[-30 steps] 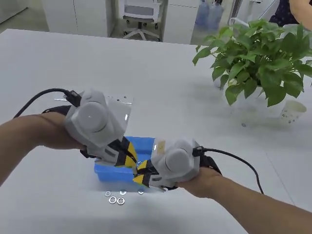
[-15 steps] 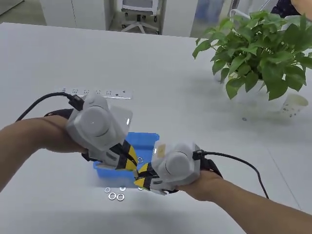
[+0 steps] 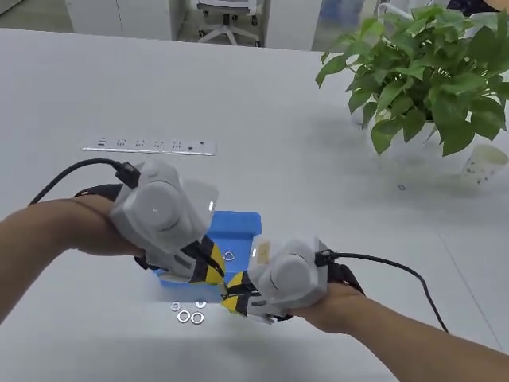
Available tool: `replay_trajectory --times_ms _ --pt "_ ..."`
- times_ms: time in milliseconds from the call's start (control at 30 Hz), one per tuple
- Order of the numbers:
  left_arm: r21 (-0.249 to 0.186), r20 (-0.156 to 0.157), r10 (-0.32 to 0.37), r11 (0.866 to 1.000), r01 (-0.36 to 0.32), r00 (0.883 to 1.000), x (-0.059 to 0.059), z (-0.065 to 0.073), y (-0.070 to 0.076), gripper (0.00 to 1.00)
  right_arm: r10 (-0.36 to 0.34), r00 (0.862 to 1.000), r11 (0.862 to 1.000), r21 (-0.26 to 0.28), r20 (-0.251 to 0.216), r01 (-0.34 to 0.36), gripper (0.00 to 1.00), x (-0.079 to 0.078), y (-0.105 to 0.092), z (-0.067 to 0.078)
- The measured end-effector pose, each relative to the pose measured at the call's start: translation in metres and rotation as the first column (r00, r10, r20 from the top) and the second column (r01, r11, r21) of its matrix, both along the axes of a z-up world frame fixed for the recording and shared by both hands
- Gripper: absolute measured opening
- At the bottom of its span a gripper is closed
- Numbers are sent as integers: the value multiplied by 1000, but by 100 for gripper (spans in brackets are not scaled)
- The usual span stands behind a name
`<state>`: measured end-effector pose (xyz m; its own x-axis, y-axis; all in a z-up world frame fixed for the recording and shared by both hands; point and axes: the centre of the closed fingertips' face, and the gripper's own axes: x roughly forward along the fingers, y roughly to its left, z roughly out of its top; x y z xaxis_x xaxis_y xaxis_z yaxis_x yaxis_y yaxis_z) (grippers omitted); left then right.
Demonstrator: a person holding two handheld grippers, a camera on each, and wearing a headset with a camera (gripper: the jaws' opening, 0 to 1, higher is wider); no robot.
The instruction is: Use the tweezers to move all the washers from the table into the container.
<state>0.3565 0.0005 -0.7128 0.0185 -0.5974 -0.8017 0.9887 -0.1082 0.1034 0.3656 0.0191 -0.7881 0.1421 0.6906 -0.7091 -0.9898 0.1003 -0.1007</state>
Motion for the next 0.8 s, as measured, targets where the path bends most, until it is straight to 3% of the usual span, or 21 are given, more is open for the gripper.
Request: replay_trajectory --times_ms 467,800 --pt "13 -10 -15 1000 15 1000 2 -10 -4 6 -10 1000 1000 3 -17 10 11 2 -2 -10" --pt "-1 -14 -11 1000 11 1000 11 -9 -7 6 -26 999 1000 17 -34 27 11 5 -2 -10"
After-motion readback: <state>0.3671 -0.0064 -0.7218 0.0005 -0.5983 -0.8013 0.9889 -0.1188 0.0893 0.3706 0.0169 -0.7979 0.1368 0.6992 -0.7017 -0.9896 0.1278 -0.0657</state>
